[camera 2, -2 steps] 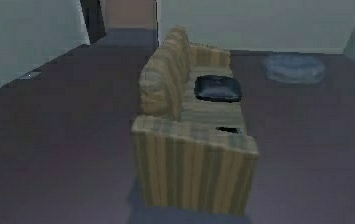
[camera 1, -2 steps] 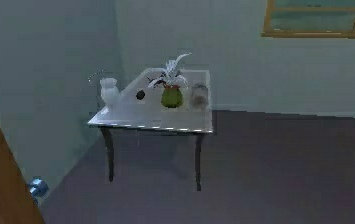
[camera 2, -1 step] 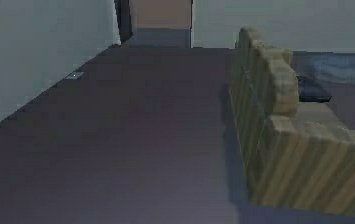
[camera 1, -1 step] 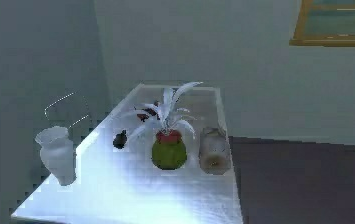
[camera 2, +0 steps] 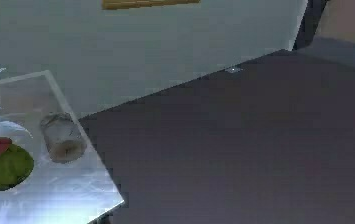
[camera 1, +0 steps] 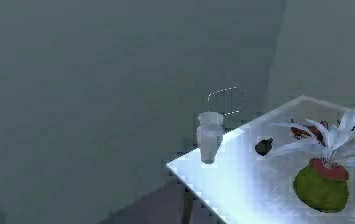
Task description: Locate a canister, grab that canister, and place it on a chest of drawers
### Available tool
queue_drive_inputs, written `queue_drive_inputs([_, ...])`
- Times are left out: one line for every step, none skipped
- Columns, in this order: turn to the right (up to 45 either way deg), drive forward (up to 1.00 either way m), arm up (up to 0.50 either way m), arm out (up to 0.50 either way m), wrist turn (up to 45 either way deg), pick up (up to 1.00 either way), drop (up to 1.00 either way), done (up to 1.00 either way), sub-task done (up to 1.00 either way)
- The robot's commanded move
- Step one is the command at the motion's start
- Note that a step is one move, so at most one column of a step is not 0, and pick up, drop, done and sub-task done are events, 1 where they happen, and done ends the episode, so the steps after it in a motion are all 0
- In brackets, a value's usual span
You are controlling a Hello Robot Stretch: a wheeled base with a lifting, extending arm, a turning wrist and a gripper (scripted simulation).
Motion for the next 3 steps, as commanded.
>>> queue_drive_inputs([-30.0,0.0,0.0,0.0,0.0,0.0,0.0,0.0,0.0])
queue_drive_inputs([45.0,0.0,0.0,0.0,0.0,0.0,0.0,0.0,0.0])
queue_drive_inputs([45.0,0.0,0.0,0.0,0.0,0.0,0.0,0.0,0.0])
